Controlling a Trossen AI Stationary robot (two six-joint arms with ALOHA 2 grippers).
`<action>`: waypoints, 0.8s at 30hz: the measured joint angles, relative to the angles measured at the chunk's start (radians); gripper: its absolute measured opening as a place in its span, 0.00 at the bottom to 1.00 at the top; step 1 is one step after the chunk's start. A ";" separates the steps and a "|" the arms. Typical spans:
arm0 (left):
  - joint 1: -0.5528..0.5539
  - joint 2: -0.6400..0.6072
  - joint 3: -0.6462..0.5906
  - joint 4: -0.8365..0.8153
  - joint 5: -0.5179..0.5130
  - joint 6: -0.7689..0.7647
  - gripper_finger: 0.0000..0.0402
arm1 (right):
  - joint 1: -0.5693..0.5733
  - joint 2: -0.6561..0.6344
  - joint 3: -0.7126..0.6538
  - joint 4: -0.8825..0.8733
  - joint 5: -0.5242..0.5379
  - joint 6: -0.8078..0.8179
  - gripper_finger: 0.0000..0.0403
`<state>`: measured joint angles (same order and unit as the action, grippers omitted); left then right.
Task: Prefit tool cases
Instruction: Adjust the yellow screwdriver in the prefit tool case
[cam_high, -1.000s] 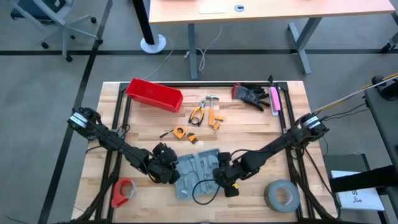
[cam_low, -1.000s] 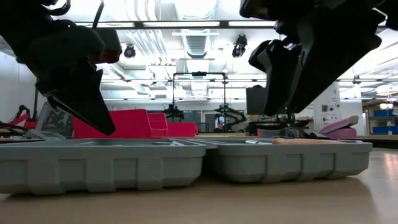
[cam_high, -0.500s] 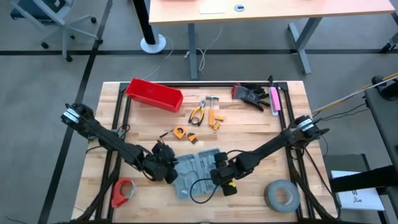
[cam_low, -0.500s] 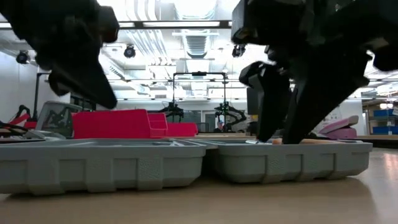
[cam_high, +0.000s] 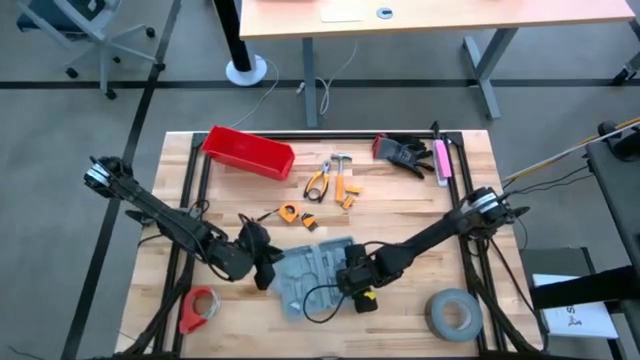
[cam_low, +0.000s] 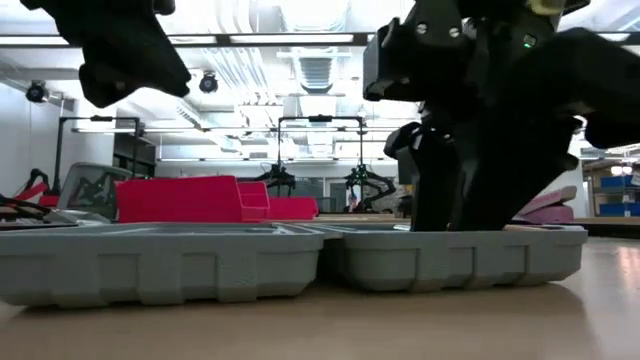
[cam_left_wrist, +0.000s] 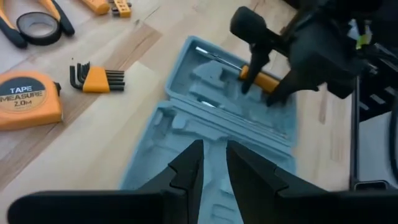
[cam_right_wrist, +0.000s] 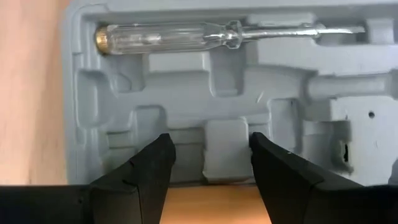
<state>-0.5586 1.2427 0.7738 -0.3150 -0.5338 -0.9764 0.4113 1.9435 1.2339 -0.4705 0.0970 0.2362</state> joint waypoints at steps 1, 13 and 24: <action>-0.001 -0.003 0.000 -0.001 0.000 0.000 0.19 | -0.002 -0.001 0.000 -0.011 0.003 0.022 0.48; -0.005 0.000 0.000 -0.015 0.001 0.000 0.19 | 0.000 -0.005 -0.001 -0.094 0.008 0.239 0.47; -0.011 0.006 0.000 -0.017 0.002 0.000 0.19 | 0.002 -0.015 0.008 -0.103 -0.018 0.195 0.43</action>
<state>-0.5693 1.2487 0.7738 -0.3317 -0.5316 -0.9764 0.4133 1.9283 1.2415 -0.5739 0.0785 0.4315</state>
